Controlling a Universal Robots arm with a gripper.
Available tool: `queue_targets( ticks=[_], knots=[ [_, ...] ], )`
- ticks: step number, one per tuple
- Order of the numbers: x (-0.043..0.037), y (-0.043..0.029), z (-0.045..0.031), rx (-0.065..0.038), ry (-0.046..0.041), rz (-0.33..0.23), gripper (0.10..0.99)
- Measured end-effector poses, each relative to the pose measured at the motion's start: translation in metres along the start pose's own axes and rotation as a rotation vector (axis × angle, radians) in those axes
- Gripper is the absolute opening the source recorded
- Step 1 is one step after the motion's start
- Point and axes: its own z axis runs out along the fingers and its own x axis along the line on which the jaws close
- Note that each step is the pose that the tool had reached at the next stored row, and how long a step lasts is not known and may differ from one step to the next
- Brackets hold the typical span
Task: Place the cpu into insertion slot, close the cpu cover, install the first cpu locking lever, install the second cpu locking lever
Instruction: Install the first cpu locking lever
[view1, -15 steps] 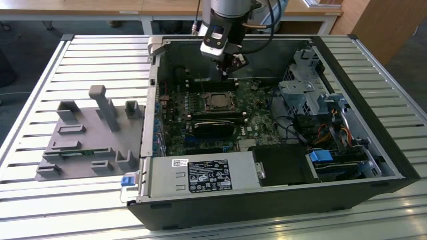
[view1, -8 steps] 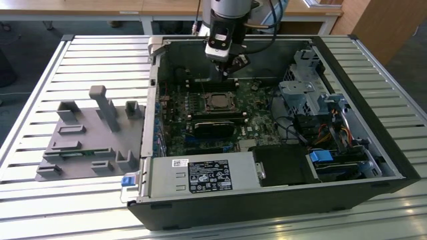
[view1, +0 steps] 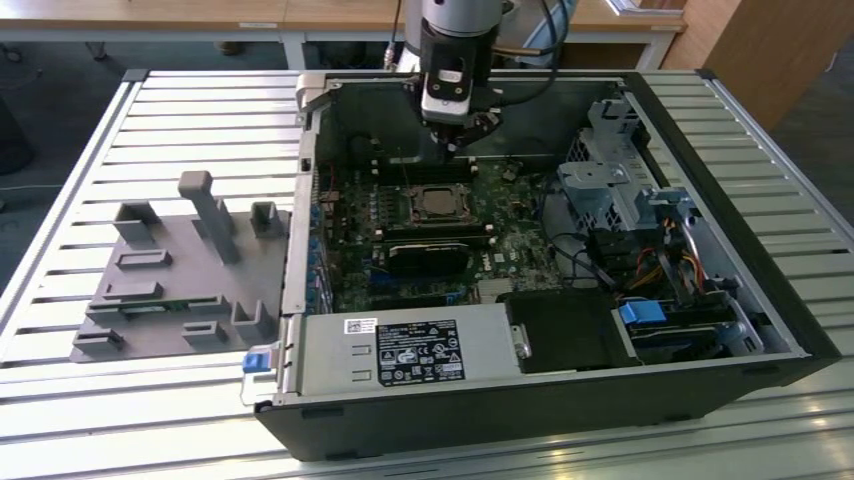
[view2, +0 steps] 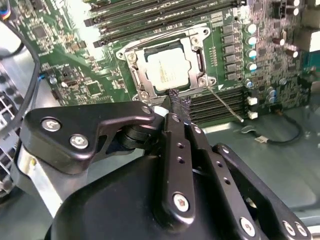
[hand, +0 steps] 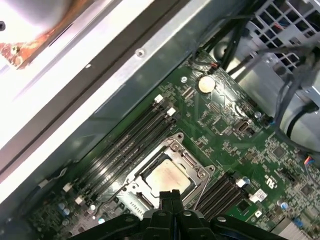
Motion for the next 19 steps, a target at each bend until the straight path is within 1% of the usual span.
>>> queue_targets(
  ticks=[19],
  knots=[
    [0.0000,0.0000,0.0001,0.001,0.0048,-0.269,0.106]
  ],
)
